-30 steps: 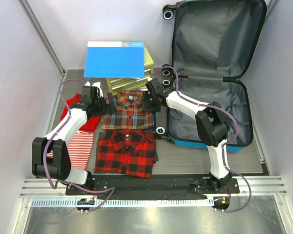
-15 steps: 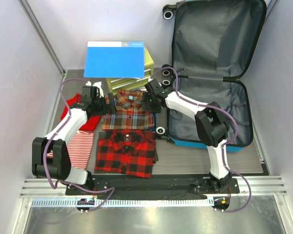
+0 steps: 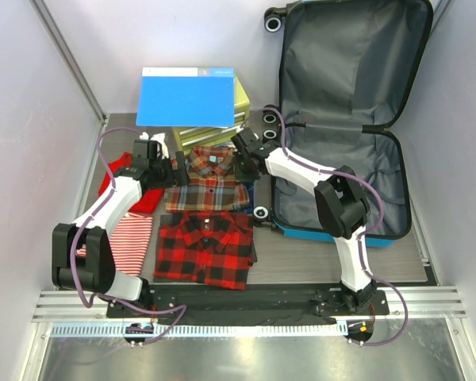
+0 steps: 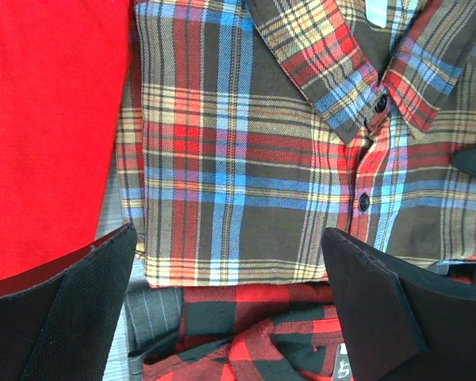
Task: Pack the luggage
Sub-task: Pick up the clothes at the center of the board.
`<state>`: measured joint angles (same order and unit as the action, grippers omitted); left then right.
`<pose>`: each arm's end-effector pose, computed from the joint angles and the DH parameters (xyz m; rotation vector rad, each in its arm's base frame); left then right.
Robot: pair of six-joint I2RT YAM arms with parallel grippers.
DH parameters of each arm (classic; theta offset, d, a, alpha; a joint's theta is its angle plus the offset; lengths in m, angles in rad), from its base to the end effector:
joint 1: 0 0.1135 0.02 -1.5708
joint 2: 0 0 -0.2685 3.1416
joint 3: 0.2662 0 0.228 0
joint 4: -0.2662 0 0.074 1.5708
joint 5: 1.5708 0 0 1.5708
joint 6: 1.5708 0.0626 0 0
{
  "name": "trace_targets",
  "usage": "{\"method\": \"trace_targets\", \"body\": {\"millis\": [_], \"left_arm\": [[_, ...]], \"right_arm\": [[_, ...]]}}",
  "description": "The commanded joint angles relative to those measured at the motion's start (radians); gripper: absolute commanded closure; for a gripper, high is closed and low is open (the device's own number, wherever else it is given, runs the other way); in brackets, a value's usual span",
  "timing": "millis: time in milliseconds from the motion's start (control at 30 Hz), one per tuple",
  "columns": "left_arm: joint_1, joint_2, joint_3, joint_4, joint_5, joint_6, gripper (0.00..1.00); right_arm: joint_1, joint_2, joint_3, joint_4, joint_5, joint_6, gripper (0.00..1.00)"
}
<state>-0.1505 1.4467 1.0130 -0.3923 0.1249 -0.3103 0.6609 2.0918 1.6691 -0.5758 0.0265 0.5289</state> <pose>0.2992 -0.0533 0.2419 -0.1342 2.4164 -0.3631 0.3585 0.2766 0.1960 -0.1628 2.6191 0.4039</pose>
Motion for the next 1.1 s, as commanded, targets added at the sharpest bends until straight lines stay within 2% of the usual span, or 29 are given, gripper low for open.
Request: {"method": "trace_targets", "body": {"millis": [0,300,467,700,1067], "left_arm": [[-0.003,-0.025,0.045,0.024,0.002,0.007,0.0],[-0.003,-0.04,0.039,0.003,-0.018,0.016,0.0],[-0.004,-0.054,0.036,-0.006,-0.019,0.016,0.0],[-0.003,-0.065,0.026,-0.01,-0.024,0.022,0.0],[-0.003,-0.08,-0.002,-0.005,-0.031,0.028,0.0]], "right_arm": [[0.057,-0.036,0.134,-0.051,0.016,-0.021,0.99],[0.106,0.019,0.328,-0.188,0.085,-0.033,0.99],[0.108,0.005,0.36,-0.223,0.099,-0.029,0.99],[0.106,-0.022,0.523,-0.349,0.127,-0.021,0.99],[0.036,-0.156,0.411,-0.377,0.164,0.005,0.99]]}}
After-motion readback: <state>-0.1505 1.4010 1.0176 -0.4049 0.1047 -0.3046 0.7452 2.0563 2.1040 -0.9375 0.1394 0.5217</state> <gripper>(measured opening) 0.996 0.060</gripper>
